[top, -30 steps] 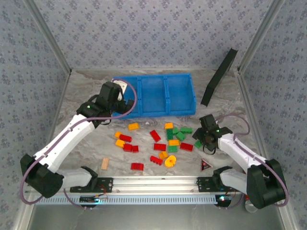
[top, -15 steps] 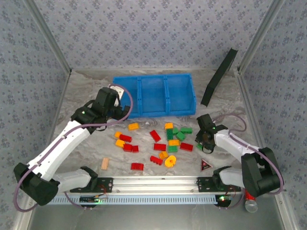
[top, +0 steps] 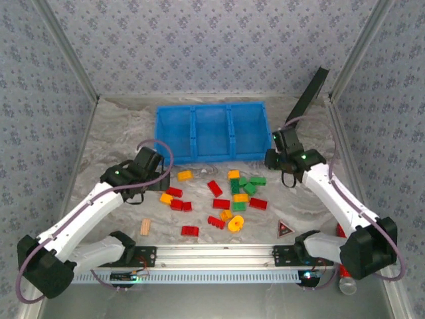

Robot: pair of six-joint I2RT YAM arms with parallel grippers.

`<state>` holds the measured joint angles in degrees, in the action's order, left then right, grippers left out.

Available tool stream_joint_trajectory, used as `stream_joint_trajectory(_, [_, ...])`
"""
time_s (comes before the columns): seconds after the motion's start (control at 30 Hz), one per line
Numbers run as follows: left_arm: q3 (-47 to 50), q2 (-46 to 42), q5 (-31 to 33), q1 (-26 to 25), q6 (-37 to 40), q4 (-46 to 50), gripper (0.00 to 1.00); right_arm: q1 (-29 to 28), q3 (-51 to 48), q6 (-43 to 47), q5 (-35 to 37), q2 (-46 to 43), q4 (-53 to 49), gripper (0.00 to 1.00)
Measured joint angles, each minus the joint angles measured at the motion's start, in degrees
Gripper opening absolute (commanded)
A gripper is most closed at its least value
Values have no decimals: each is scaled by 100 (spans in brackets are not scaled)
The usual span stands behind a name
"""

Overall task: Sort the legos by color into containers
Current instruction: Place the lego in the container.

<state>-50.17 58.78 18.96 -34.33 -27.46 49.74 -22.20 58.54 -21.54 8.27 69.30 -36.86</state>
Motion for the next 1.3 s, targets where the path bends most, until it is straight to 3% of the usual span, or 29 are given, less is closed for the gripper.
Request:
stream_joint_trajectory(0.33, [793,-28,-332,-144,-675,-267,98,-223,1635,1510,149,1902,638,31])
stream_joint_trajectory(0.63, [1060,221,-442,-363,-1012,-673,91,-223,2634,2002,160,3556,892,34])
stream_joint_trajectory(0.87, [1126,699,-463,-511,-1126,-859,88,-184,2835,2109,118,4111,925,35])
stream_joint_trajectory(1.3, [1215,1239,-459,-525,-1231,-1314,82,-55,2916,2164,61,4511,973,49])
